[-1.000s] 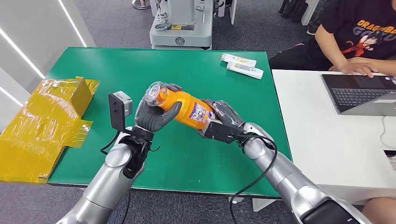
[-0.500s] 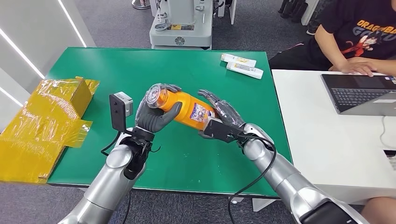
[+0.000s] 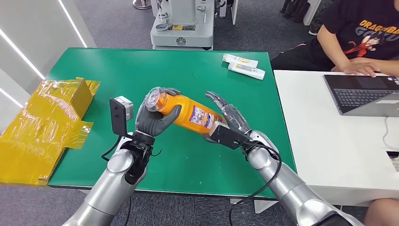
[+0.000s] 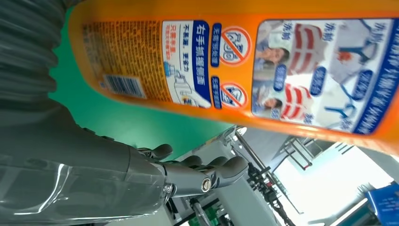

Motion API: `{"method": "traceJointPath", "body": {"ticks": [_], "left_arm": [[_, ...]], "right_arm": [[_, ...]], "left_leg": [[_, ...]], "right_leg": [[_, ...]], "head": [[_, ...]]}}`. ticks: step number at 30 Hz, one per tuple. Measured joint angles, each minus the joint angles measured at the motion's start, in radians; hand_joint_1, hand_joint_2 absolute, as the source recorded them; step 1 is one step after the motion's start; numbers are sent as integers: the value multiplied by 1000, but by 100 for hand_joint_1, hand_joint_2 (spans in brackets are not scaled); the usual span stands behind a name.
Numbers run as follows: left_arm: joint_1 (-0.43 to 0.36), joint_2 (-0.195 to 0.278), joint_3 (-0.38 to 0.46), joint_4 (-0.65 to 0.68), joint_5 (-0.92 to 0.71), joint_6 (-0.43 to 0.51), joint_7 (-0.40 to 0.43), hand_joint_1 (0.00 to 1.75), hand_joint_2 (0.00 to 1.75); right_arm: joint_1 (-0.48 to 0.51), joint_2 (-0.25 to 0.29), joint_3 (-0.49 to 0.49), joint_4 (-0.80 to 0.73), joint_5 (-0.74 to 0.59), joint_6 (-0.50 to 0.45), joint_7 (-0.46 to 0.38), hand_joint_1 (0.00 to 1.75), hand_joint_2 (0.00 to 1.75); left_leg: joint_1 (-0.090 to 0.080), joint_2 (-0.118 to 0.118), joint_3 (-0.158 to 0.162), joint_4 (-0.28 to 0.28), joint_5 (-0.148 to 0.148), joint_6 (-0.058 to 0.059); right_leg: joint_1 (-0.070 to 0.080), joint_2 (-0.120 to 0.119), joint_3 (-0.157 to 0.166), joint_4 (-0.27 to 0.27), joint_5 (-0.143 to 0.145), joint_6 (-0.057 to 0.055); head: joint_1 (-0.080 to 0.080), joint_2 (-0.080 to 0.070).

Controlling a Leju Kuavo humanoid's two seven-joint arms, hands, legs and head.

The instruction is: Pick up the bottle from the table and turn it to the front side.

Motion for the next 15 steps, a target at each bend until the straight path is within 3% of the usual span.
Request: {"method": "traceJointPath", "body": {"ticks": [9, 15], "left_arm": [[24, 24, 21, -1, -22, 55, -7, 175, 175], [36, 31, 34, -1, -43, 71, -7, 175, 175]], "right_arm": [[141, -19, -30, -257, 24, -122, 192, 0, 175], [240, -43, -43, -445, 43, -144, 242, 0, 175]], "left_leg": [[0, 0, 0, 0, 0, 0], [0, 0, -1, 0, 0, 0]], "right_leg": [[0, 0, 0, 0, -1, 0], [0, 0, -1, 0, -1, 0]], "head": [[0, 0], [0, 0]]}}
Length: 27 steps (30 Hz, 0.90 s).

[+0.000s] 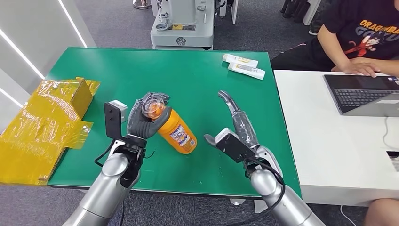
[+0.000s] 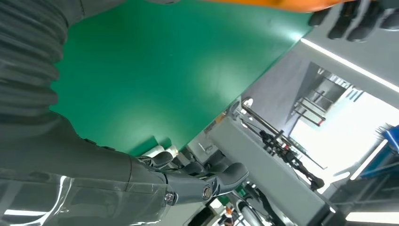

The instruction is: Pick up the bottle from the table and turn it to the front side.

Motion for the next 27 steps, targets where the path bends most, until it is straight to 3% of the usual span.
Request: {"method": "traceJointPath", "body": {"ticks": [7, 16, 27], "left_arm": [[4, 5, 10, -4, -21, 22, -6, 175, 175], [7, 23, 50, -75, -49, 53, -23, 175, 175], [-30, 95, 84, -146, -163, 97, -9, 175, 175]], "right_arm": [[101, -4, -17, -151, 54, -18, 15, 0, 175], [153, -8, -27, -211, 68, -29, -3, 0, 175], [176, -21, -57, -233, 51, -59, -26, 0, 175]], "left_leg": [[0, 0, 0, 0, 0, 0], [0, 0, 0, 0, 0, 0], [0, 0, 0, 0, 0, 0]], "right_leg": [[0, 0, 0, 0, 0, 0], [0, 0, 0, 0, 0, 0], [0, 0, 0, 0, 0, 0]], "head": [[0, 0], [0, 0], [0, 0]]}}
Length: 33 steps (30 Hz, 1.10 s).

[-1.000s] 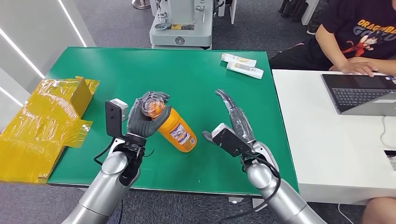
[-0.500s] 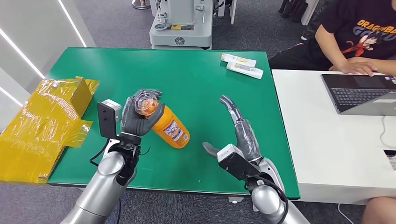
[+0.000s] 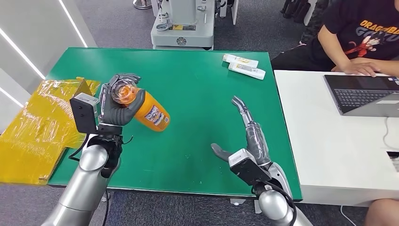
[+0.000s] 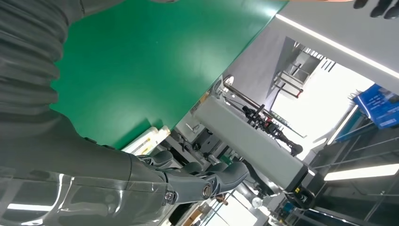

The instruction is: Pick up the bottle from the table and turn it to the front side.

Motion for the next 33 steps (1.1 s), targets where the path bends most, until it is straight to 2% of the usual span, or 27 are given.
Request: {"method": "traceJointPath", "body": {"ticks": [5, 11, 14, 18, 21, 27, 33], "left_arm": [[-60, 63, 22, -2, -70, 12, 19, 175, 175], [-102, 113, 35, 0, -147, 28, 37, 175, 175], [-139, 154, 38, 9, -278, 56, 69, 175, 175], [-185, 231, 41, 21, -464, 82, 101, 175, 175], [-194, 278, 48, 25, -503, 81, 102, 175, 175], [-195, 325, 49, 32, -576, 82, 125, 175, 175], [-176, 437, 43, 47, -733, 81, 163, 175, 175]], "right_arm": [[20, -9, -8, -10, 0, -13, -4, 0, 175], [39, -16, -13, -22, 1, -23, -6, 0, 175], [58, -18, -17, -34, 4, -27, -12, 0, 175], [88, -19, -18, -55, 5, -25, -14, 0, 175], [102, -19, -19, -67, 6, -23, -14, 0, 175], [110, -19, -20, -77, 2, -12, -15, 0, 175], [143, -18, -28, -107, -8, 21, -19, 0, 175]], "left_leg": [[0, 1, 0, 0, 0, 0], [0, 1, 0, 0, 0, 0], [0, 1, 0, 0, 0, 0], [0, 1, 1, 0, 0, 0], [0, 2, 1, -1, 0, 0], [0, 2, 0, -1, 0, 0], [0, 3, 1, -1, 0, -1]], "right_leg": [[0, 1, 0, 0, 0, 0], [0, 1, 0, 0, 0, 0], [0, 1, 0, 0, 0, 0], [0, 1, 0, 1, 0, 0], [0, 2, -1, 1, 0, -1], [0, 2, -1, 1, 0, -1], [0, 3, -1, 0, -1, -1]], "head": [[0, 0], [0, 0], [0, 0], [0, 0], [0, 0], [0, 0], [0, 0]]}}
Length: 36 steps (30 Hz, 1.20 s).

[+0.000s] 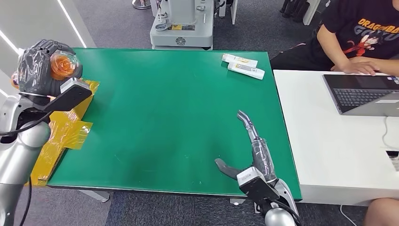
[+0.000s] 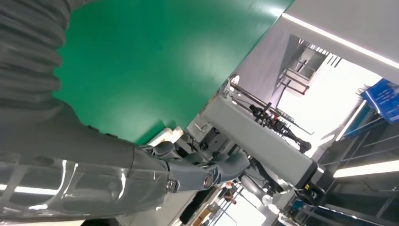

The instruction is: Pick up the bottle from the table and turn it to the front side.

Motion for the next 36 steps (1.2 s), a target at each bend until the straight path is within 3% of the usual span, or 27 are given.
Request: {"method": "traceJointPath", "body": {"ticks": [6, 16, 23, 28, 36], "left_arm": [[82, 34, -5, 6, -101, 21, 23, 175, 175], [163, -28, -33, 129, -279, 47, 19, 175, 175], [146, -64, -55, 227, -306, 22, 7, 175, 175], [73, -84, -84, 341, -316, -14, -16, 175, 175], [21, -62, -103, 491, -314, -26, -15, 175, 175]], "right_arm": [[13, 0, -7, -22, 4, 23, -1, 0, 175], [24, 0, -10, -33, -7, 33, -12, 0, 175], [25, 0, -10, -33, -8, 31, -13, 0, 175], [29, 0, -10, -40, -23, 23, -14, 0, 175], [40, 4, -9, -41, -67, 49, -29, 0, 175]], "left_leg": [[0, -1, 0, 0, 0, 0], [0, -1, 0, 0, 0, 0], [0, -1, 0, 0, 0, 0], [0, -1, 0, 0, 0, 0], [0, 1, 0, 0, 0, -1]], "right_leg": [[0, -1, 0, 0, -1, -1], [0, 0, 0, -1, -1, -1], [0, -1, 0, -1, -1, -1], [0, -1, 0, 0, 0, -1], [0, 1, -1, 0, 0, -1]], "head": [[0, 0], [0, 0], [0, 0], [0, 0], [0, 0]]}}
